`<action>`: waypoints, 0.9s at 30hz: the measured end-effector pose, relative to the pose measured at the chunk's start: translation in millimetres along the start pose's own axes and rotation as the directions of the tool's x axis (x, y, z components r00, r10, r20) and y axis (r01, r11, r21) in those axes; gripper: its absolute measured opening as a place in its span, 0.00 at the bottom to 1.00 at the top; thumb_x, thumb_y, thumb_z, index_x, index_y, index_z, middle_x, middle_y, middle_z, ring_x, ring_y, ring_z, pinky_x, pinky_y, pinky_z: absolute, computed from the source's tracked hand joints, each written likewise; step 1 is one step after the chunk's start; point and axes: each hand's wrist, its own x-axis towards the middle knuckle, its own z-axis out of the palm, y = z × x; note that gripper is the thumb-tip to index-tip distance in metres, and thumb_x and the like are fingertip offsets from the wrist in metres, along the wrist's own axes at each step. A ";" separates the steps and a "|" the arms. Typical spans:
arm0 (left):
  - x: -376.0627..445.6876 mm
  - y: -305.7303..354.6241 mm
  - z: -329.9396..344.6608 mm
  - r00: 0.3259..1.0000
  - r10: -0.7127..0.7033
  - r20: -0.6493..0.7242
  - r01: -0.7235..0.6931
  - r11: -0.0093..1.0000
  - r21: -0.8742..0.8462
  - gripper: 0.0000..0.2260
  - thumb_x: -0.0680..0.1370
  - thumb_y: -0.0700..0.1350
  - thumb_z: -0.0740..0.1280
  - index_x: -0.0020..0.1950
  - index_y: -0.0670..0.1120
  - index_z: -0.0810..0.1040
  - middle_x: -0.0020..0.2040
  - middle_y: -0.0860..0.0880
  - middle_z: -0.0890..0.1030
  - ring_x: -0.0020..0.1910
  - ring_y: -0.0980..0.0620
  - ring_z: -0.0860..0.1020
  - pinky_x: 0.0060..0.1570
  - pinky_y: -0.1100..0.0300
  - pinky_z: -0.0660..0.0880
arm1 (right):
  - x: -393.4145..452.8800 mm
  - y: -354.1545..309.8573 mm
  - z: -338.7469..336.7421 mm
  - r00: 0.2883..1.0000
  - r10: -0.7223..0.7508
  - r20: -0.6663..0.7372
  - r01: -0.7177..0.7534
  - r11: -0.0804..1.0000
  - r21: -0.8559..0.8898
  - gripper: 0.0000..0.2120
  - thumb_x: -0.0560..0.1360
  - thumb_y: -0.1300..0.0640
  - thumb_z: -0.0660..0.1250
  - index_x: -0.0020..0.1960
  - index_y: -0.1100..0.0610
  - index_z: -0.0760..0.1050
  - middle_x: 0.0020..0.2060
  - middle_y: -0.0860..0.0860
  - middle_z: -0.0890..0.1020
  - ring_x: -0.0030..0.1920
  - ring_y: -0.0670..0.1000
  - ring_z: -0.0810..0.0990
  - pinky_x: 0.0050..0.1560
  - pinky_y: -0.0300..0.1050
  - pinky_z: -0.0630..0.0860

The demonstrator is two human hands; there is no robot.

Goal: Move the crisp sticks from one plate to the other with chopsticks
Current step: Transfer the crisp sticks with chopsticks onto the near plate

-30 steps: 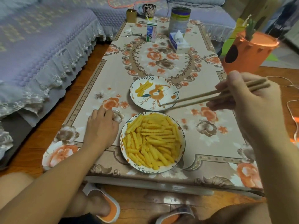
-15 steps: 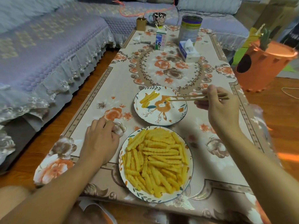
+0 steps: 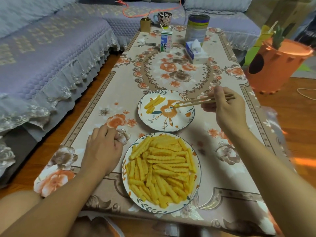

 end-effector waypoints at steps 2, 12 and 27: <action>-0.2 0.4 -0.3 1.000 0.001 0.001 -0.001 1.000 0.003 0.11 0.75 0.47 0.56 0.50 0.46 0.75 0.52 0.46 0.74 0.53 0.44 0.70 0.53 0.45 0.72 | -2.2 -6.7 -3.0 1.000 -0.010 -0.019 0.010 1.000 0.013 0.19 0.85 0.48 0.61 0.47 0.61 0.80 0.39 0.61 0.85 0.38 0.60 0.87 0.43 0.54 0.85; -1.8 2.9 -1.9 1.000 -0.007 0.007 0.007 1.000 0.015 0.11 0.75 0.47 0.55 0.50 0.45 0.75 0.52 0.46 0.74 0.53 0.43 0.69 0.52 0.45 0.72 | -13.4 -40.7 -32.5 0.995 0.032 -0.090 -0.021 0.993 0.113 0.22 0.86 0.49 0.58 0.42 0.62 0.77 0.30 0.56 0.84 0.33 0.58 0.86 0.36 0.49 0.85; 0.5 1.8 -2.0 0.999 -0.024 0.026 0.024 1.000 0.003 0.11 0.75 0.47 0.55 0.50 0.46 0.74 0.53 0.46 0.74 0.55 0.44 0.69 0.54 0.46 0.71 | -35.1 -70.0 -58.3 0.973 0.229 -0.025 -0.225 0.968 0.109 0.23 0.86 0.47 0.57 0.41 0.62 0.76 0.26 0.54 0.81 0.29 0.56 0.84 0.33 0.47 0.85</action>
